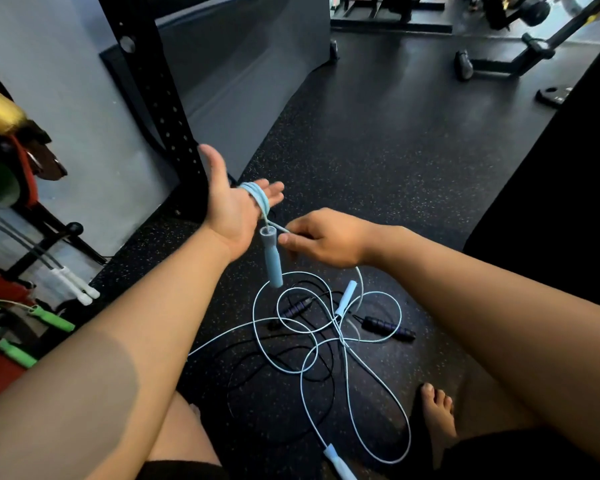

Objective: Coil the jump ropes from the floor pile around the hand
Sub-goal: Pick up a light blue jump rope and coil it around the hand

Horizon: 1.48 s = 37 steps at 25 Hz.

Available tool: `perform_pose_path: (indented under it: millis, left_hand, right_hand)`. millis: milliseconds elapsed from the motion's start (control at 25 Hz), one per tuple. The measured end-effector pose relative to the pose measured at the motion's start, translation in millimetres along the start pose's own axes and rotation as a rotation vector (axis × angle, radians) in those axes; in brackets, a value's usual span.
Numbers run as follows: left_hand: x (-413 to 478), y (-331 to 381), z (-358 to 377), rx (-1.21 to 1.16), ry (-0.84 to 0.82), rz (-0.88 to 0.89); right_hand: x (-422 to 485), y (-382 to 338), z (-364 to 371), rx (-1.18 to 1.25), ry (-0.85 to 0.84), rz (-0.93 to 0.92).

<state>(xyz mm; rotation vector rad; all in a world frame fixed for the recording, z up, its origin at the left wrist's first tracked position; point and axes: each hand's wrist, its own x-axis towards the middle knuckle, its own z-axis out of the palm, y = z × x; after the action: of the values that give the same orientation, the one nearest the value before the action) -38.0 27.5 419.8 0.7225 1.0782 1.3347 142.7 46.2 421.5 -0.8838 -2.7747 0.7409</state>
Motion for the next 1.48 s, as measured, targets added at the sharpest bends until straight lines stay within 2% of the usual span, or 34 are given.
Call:
perform_pose_path:
  millis: [80, 160, 280, 440, 600, 800, 1000, 1120, 1280, 1360, 1480]
  left_hand:
    - [0, -13, 2, 0.285, -0.109, -0.075]
    - [-3, -21, 5, 0.454, -0.269, -0.129]
    - [-9, -21, 9, 0.443, -0.44, -0.237]
    - [-15, -9, 13, 0.291, -0.531, -0.307]
    - [-18, -5, 15, 0.117, -0.527, -0.318]
    - [-16, 2, 12, -0.417, -0.438, -0.209]
    - [-8, 11, 1, -0.644, -0.231, 0.001]
    - [-7, 16, -1, -0.724, -0.174, 0.053]
    - [-7, 17, 5, -0.643, -0.091, 0.073]
    - [-6, 13, 8, -0.486, -0.061, 0.06]
    - [-3, 2, 12, -0.104, -0.048, -0.012]
  right_hand:
    - [0, 3, -9, -0.028, 0.068, -0.031]
    - [-3, 10, -19, -0.015, 0.141, -0.043]
    - [-5, 29, -28, 0.064, 0.251, -0.007]
    - [-3, 51, -22, 0.308, 0.336, 0.106]
    - [2, 58, -2, 0.429, 0.301, 0.182]
    - [7, 54, 23, 0.582, 0.308, 0.304]
    - [6, 39, 34, 0.602, 0.085, 0.305]
    - [5, 31, 33, 0.444, -0.022, 0.291]
    - [5, 12, 18, 0.005, -0.093, 0.13]
    - [5, 1, 10, -0.154, -0.046, 0.058]
    - [7, -3, -4, -0.255, 0.111, -0.029]
